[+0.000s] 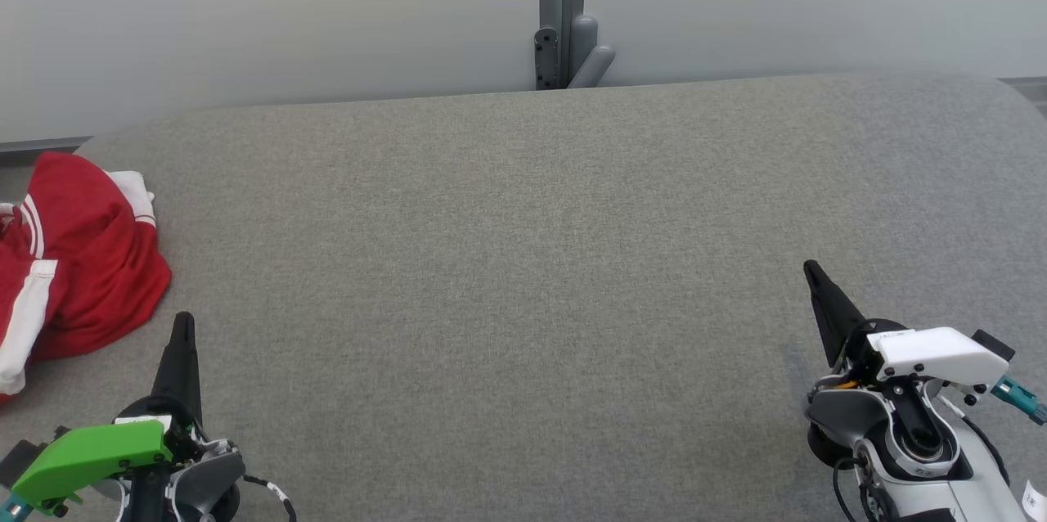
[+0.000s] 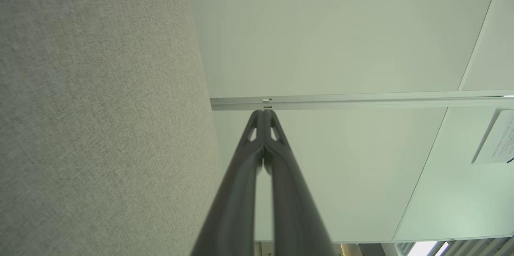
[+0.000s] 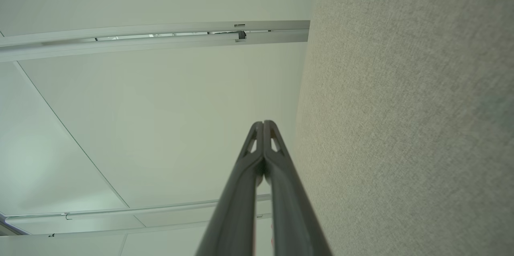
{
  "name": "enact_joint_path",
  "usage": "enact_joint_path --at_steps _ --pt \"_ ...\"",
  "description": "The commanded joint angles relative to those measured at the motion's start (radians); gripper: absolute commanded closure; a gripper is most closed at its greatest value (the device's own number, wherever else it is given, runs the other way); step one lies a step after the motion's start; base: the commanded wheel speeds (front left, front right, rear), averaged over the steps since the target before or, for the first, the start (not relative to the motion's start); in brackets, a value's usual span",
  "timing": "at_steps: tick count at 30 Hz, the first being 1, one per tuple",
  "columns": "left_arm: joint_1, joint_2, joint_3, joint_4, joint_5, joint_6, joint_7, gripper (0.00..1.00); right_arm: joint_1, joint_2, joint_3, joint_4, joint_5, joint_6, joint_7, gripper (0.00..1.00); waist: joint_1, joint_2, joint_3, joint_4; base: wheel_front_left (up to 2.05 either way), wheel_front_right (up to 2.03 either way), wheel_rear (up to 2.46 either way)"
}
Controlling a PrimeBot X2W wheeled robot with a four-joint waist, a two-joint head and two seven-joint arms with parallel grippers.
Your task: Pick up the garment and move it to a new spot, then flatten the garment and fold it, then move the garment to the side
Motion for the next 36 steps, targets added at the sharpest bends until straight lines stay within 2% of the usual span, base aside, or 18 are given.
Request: enact_joint_path --at_steps 1,31,32,36 --pt "-0.013 0.0 0.001 0.0 0.007 -0.002 0.0 1.0 -0.009 -0.001 0.0 0.001 0.007 0.0 0.001 1.0 0.0 0.0 0.0 0.0 0.0 0.0 0.0" --pt "-0.013 0.0 0.001 0.0 0.007 -0.002 0.0 1.0 -0.009 -0.001 0.0 0.001 0.007 0.0 0.001 1.0 0.0 0.0 0.0 0.0 0.0 0.0 0.0" --pt "0.0 0.0 0.0 0.0 0.0 0.0 0.0 0.0 0.0 0.0 0.0 0.0 0.0 0.0 0.0 0.0 0.0 0.0 0.0 0.0 0.0 0.0 0.0" --pt "0.026 -0.008 -0.005 0.03 0.0 0.0 -0.001 0.0 0.031 0.008 0.003 0.028 0.0 0.0 -0.001 0.0 0.0 0.0 0.0 0.0 0.0 0.0 0.0"
